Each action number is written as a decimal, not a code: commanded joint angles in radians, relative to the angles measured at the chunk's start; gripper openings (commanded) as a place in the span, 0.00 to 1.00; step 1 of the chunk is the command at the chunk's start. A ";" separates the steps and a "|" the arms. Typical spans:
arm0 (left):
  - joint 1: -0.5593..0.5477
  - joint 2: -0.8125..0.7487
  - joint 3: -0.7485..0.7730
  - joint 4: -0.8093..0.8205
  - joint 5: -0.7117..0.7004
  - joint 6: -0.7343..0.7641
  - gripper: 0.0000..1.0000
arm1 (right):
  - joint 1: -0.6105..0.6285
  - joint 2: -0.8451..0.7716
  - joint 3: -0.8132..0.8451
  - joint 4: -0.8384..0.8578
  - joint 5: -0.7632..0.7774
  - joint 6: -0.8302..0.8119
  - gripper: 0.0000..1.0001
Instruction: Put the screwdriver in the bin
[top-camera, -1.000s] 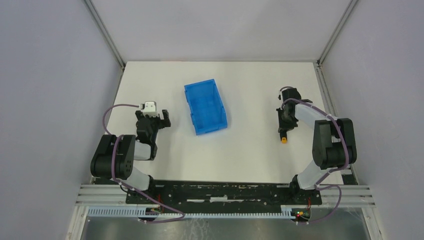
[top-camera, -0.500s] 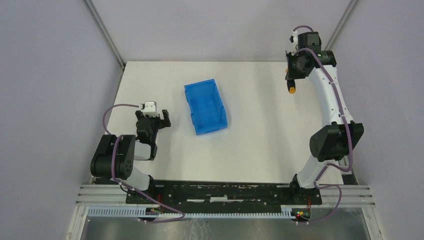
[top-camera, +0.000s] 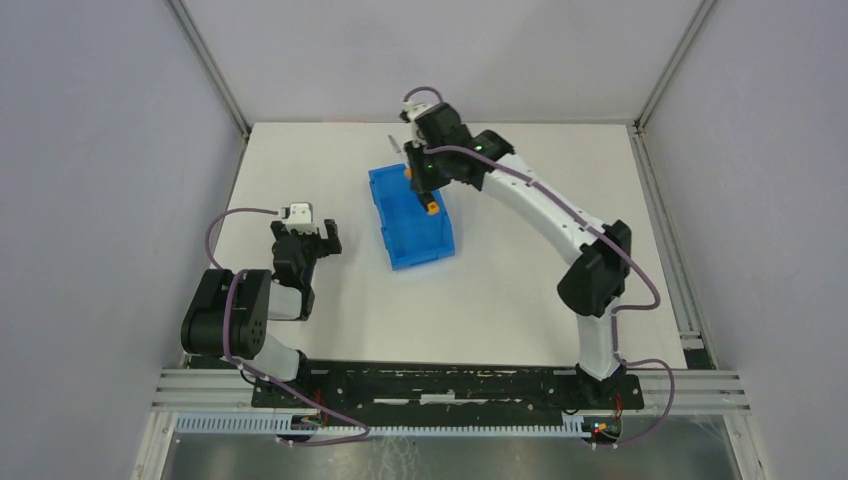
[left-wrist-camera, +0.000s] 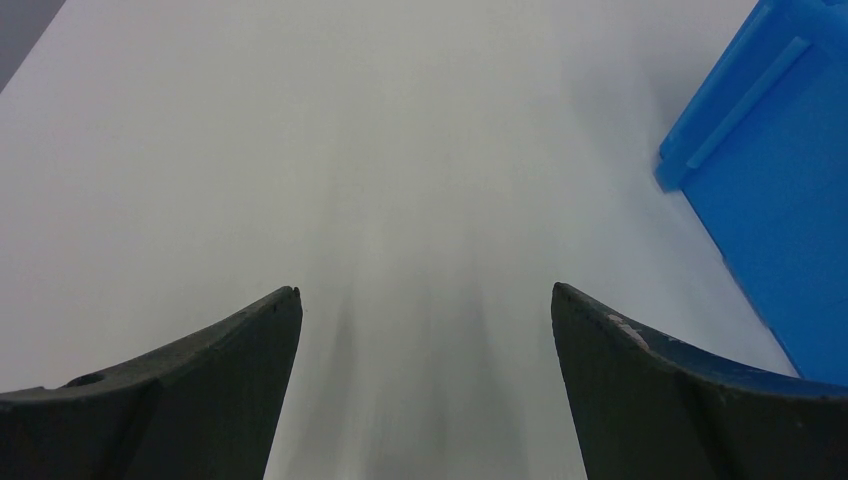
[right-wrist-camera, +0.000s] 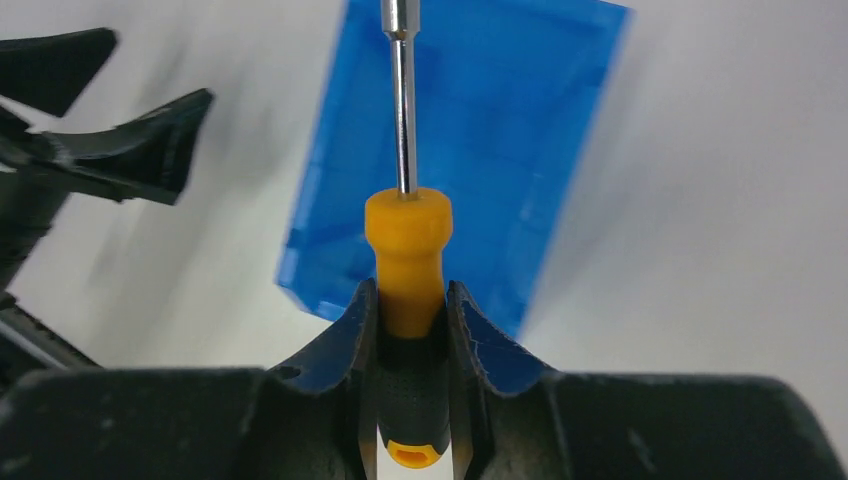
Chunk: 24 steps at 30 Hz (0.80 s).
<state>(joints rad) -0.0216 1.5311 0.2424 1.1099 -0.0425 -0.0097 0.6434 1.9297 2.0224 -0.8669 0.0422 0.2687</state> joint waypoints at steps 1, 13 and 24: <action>0.005 0.003 0.011 0.047 0.004 -0.016 1.00 | 0.114 0.125 0.151 0.115 0.044 0.054 0.00; 0.005 0.003 0.011 0.047 0.004 -0.016 1.00 | 0.191 0.192 -0.214 0.380 0.246 0.022 0.00; 0.005 0.003 0.010 0.047 0.004 -0.016 1.00 | 0.198 0.315 -0.240 0.431 0.284 0.038 0.25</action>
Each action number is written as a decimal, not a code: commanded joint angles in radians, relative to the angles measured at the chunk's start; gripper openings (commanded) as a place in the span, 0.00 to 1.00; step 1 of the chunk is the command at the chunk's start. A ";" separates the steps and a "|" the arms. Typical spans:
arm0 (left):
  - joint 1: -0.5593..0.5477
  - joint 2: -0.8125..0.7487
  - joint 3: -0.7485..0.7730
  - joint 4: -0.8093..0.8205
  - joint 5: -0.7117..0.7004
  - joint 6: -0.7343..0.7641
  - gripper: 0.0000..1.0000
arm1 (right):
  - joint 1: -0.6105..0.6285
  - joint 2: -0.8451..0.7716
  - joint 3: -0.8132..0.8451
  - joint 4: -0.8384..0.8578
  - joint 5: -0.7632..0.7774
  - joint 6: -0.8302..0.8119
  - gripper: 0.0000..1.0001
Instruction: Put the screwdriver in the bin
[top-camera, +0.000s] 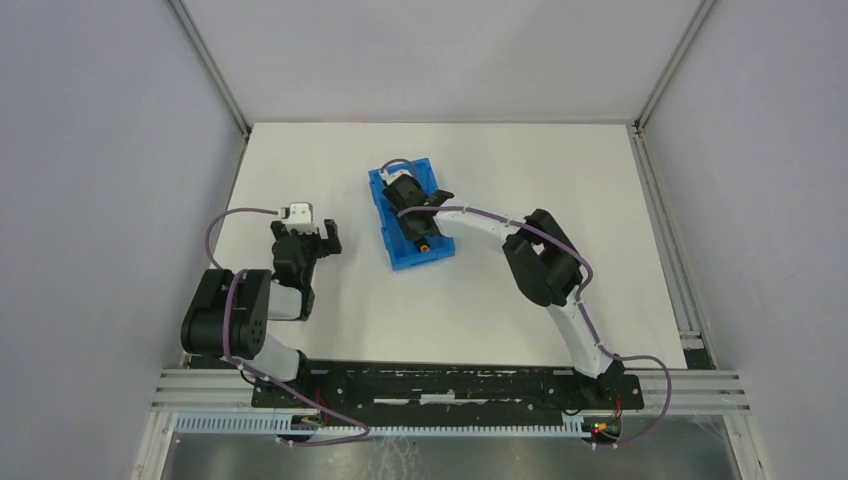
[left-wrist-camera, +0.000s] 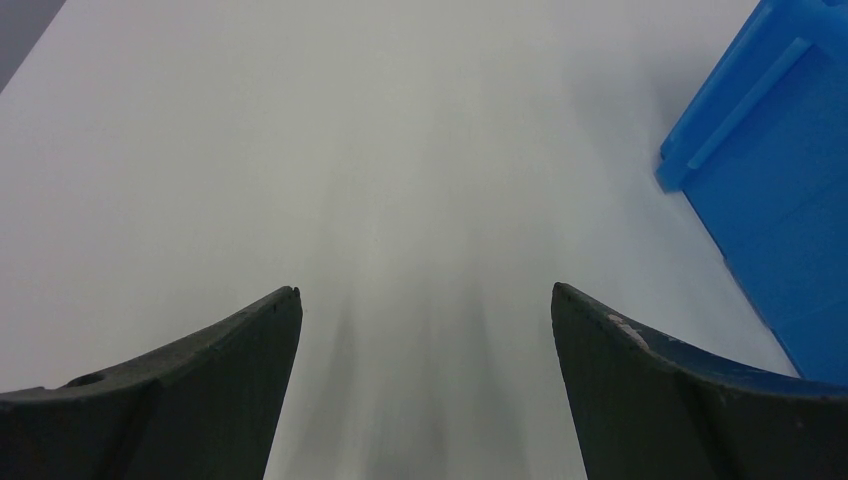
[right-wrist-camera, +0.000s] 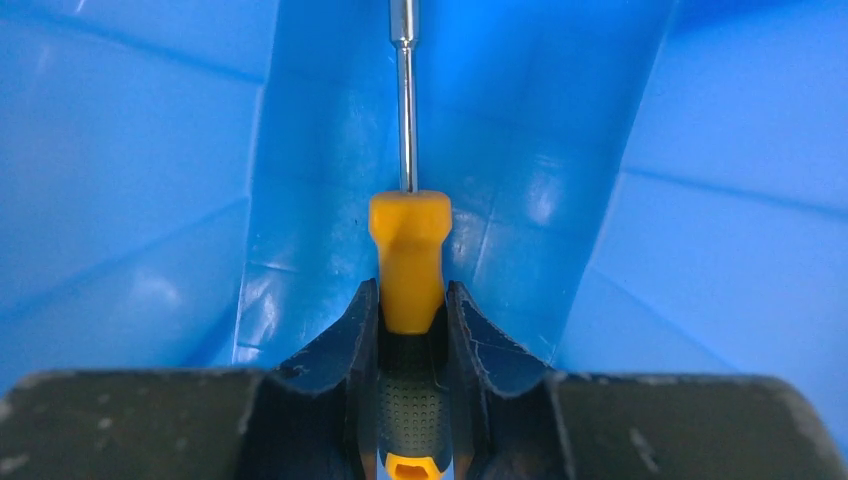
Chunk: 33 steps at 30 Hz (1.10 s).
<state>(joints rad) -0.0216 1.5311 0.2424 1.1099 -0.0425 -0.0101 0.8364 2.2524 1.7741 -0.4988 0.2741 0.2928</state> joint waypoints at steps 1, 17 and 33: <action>0.005 0.003 0.011 0.047 0.004 -0.016 1.00 | 0.005 -0.013 0.008 0.064 0.055 0.014 0.29; 0.005 0.003 0.011 0.047 0.005 -0.016 1.00 | -0.001 -0.544 -0.082 0.080 0.084 -0.145 0.82; 0.005 0.003 0.011 0.047 0.004 -0.016 1.00 | -0.247 -1.236 -1.315 0.630 0.252 -0.181 0.98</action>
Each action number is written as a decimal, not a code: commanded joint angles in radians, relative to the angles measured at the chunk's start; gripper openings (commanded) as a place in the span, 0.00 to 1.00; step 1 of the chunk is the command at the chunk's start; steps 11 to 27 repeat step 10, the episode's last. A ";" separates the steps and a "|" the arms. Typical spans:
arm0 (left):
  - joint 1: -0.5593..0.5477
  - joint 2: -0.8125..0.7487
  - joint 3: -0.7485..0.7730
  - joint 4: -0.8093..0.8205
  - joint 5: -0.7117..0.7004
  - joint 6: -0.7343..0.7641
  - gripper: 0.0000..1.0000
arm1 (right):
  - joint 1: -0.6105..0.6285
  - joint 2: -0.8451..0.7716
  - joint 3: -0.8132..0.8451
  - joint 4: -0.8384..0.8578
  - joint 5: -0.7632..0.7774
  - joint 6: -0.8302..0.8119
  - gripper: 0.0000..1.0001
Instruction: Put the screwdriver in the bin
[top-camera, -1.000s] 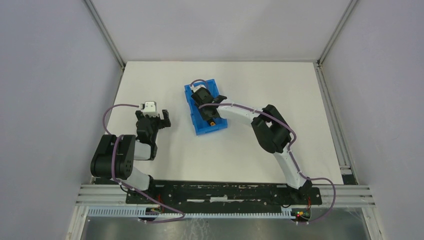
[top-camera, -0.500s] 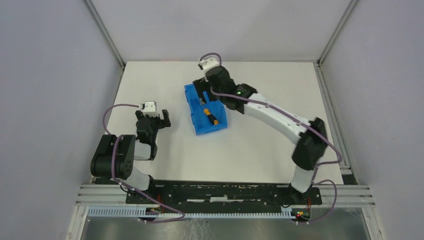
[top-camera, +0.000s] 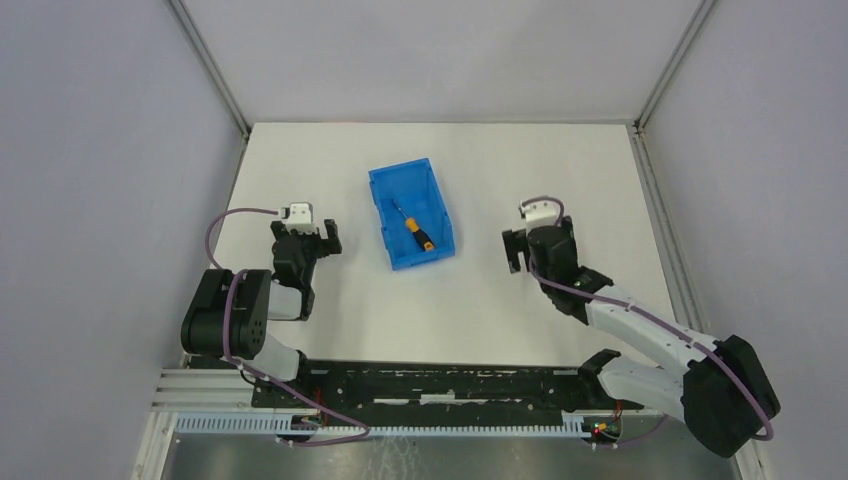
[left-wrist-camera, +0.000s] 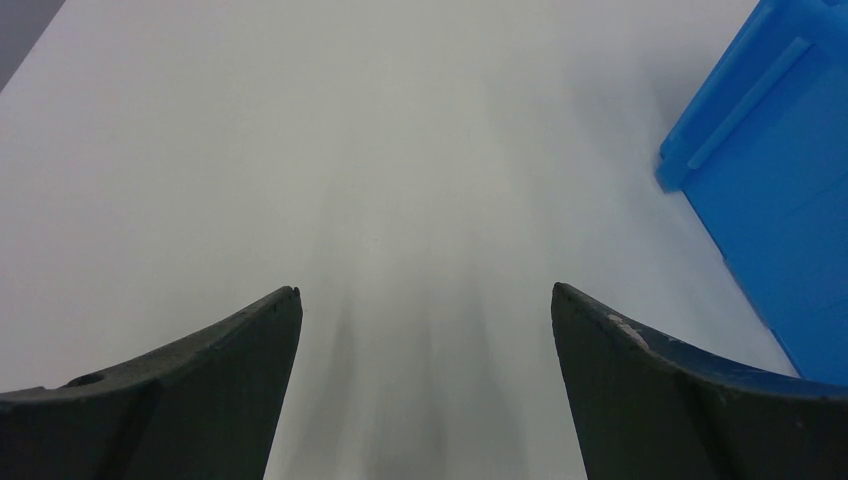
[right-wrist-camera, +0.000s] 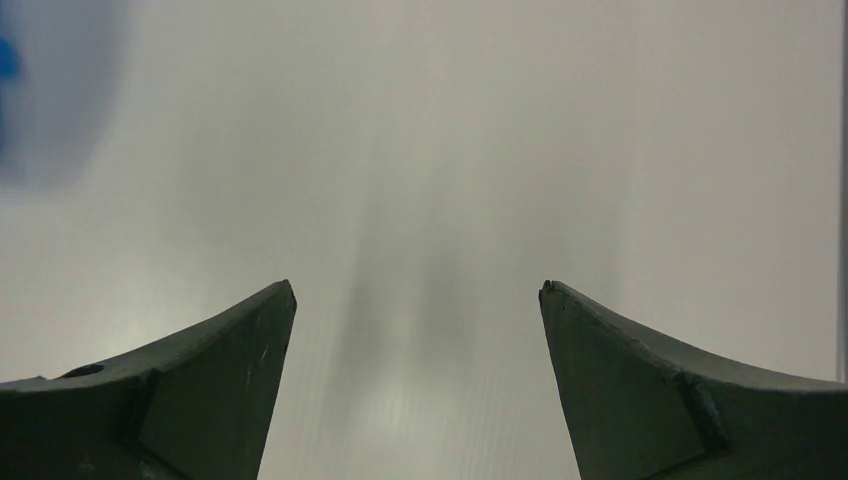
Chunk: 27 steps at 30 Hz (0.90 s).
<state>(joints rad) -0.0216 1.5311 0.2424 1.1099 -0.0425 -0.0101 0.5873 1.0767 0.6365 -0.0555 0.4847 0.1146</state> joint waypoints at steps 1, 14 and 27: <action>0.005 0.003 0.011 0.047 0.004 -0.016 1.00 | 0.001 -0.067 -0.234 0.224 0.028 0.001 0.98; 0.005 0.003 0.010 0.047 0.004 -0.016 1.00 | 0.003 -0.077 -0.357 0.331 -0.007 0.062 0.98; 0.005 0.003 0.010 0.047 0.004 -0.016 1.00 | 0.003 -0.077 -0.357 0.331 -0.007 0.062 0.98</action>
